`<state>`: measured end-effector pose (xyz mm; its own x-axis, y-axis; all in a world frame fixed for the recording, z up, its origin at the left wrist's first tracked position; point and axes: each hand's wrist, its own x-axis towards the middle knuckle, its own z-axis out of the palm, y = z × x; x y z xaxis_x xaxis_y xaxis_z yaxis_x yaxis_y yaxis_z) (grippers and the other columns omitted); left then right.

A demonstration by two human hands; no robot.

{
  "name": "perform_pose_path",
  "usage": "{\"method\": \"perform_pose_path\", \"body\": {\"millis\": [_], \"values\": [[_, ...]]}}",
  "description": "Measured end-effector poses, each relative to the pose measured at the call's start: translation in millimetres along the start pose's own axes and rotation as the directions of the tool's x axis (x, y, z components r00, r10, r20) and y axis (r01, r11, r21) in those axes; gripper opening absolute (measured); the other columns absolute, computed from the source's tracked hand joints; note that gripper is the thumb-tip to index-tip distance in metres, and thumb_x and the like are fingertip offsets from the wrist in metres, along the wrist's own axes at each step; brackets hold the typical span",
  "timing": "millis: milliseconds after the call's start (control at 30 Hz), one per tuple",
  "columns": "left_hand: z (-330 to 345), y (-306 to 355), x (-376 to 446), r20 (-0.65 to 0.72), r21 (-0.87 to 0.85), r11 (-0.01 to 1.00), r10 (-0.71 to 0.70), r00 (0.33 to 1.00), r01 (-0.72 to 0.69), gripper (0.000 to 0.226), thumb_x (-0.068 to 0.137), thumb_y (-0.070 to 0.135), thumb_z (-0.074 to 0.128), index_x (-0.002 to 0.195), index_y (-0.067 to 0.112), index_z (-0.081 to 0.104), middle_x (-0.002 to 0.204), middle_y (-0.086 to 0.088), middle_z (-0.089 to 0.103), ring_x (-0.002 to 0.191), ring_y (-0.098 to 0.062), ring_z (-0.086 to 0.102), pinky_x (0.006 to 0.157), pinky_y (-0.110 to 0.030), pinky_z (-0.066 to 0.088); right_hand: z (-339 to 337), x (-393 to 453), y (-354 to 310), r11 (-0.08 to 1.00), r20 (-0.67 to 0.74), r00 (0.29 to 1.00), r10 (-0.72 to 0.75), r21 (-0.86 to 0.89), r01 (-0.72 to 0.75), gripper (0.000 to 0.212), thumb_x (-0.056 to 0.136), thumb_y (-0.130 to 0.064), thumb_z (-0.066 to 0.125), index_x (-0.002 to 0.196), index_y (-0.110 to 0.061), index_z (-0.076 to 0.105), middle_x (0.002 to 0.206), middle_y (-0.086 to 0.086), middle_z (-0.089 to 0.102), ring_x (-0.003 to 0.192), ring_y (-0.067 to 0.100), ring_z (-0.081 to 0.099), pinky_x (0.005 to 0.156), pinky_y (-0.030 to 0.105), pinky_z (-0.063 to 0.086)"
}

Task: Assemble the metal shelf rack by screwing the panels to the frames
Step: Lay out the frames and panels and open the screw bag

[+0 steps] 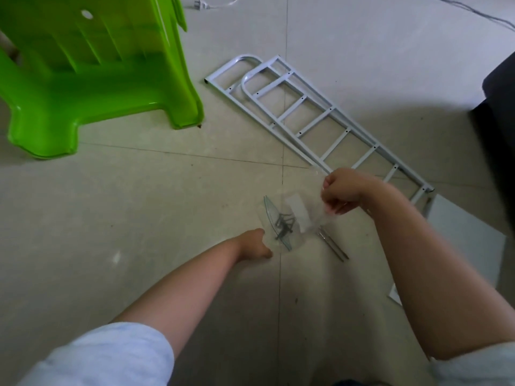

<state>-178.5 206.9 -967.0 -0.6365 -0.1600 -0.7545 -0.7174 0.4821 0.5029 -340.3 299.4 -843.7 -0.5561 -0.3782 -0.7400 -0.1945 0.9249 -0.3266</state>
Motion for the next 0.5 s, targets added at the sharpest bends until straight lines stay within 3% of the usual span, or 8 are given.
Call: {"method": "perform_pose_path", "body": {"millis": [267, 500], "values": [[-1.4, 11.6, -0.1, -0.032, -0.017, 0.999, 0.031, 0.999, -0.031, 0.041, 0.093, 0.015, 0.051, 0.129, -0.002, 0.041, 0.134, -0.018, 0.047, 0.122, -0.029, 0.046, 0.084, -0.025, 0.033, -3.6, -13.7, -13.3, 0.986, -0.042, 0.997, 0.058, -0.154, -0.064, 0.02, 0.09, -0.002, 0.041, 0.072, -0.002, 0.051, 0.063, 0.01, 0.06, 0.055, 0.019, 0.057, 0.056, 0.026, 0.047], [-9.1, 3.1, 0.8, -0.044, 0.005, 0.999, -0.033, 0.999, 0.033, 0.047, 0.094, 0.022, 0.05, 0.131, -0.004, 0.039, 0.136, -0.02, 0.044, 0.124, -0.031, 0.044, 0.092, -0.028, 0.038, -15.5, -23.0, -14.4, 0.977, -0.088, 0.993, 0.072, -0.195, -0.088, 0.021, 0.089, -0.004, 0.042, 0.07, -0.002, 0.05, 0.059, 0.009, 0.06, 0.053, 0.018, 0.056, 0.057, 0.026, 0.046]]}}
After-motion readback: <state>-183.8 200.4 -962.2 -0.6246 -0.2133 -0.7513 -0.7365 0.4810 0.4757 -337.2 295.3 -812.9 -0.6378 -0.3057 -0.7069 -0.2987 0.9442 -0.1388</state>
